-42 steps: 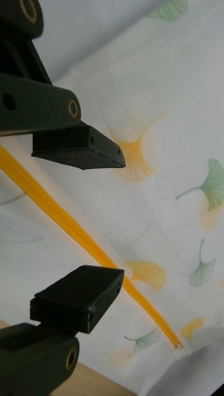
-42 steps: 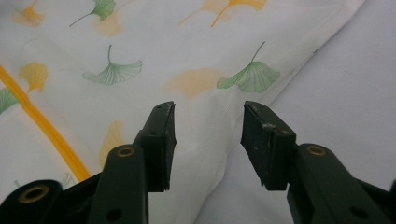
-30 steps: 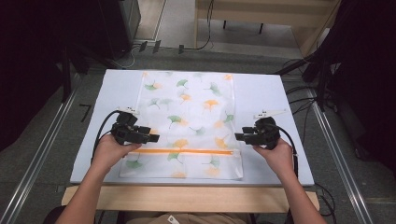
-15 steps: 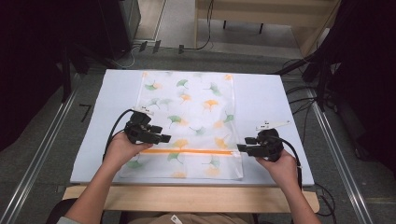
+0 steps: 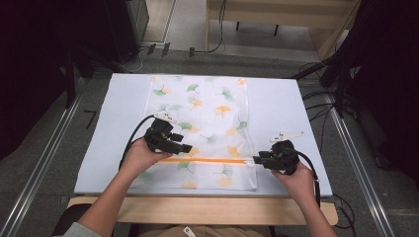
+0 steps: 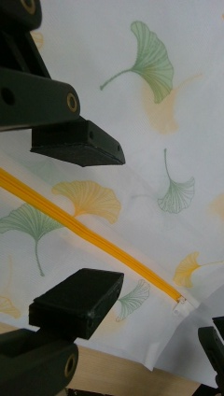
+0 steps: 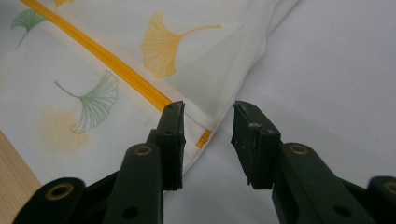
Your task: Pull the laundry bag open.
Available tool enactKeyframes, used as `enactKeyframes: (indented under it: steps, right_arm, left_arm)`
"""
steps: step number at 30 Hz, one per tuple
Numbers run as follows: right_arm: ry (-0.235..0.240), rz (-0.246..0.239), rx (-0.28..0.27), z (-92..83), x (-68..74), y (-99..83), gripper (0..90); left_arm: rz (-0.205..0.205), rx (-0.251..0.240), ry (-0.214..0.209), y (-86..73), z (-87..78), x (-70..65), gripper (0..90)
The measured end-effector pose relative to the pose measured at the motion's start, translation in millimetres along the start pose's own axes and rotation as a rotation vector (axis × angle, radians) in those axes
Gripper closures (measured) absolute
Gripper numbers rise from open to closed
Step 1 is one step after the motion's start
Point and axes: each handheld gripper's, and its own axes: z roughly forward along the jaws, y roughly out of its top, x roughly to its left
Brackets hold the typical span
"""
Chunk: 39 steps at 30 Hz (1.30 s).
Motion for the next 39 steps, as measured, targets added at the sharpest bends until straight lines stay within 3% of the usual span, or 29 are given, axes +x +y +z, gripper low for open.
enactKeyframes:
  steps: [11,19,22,25,28,34,39]
  right_arm:
    - [-0.013,0.009,0.065,13.3,-2.9,-5.6,66.8]
    - [-0.031,-0.038,0.068,22.7,5.4,-3.9,61.1]
    - [-0.054,-0.061,0.071,25.5,10.9,-2.2,60.6]
    - [-0.077,-0.084,0.071,27.7,15.1,-1.5,61.7]
    - [-0.087,-0.103,0.071,28.5,18.2,-1.6,69.3]
    - [-0.05,-0.107,0.084,30.3,21.7,0.6,83.9]
    - [0.005,-0.054,0.102,30.1,14.4,3.9,84.8]
  left_arm:
    - [0.018,0.002,-0.038,8.2,9.9,-5.3,39.0]
    - [0.025,-0.025,-0.041,10.8,10.9,-6.6,40.0]
    - [0.013,-0.037,-0.065,10.9,11.3,-6.9,41.6]
    - [0.009,-0.036,-0.06,10.8,11.1,-7.0,42.0]
    - [-0.027,-0.039,-0.076,10.9,11.7,-5.0,38.4]
    - [-0.015,-0.03,-0.09,11.6,15.8,-8.9,35.2]
    - [-0.008,-0.03,-0.089,12.6,17.8,-13.5,33.6]
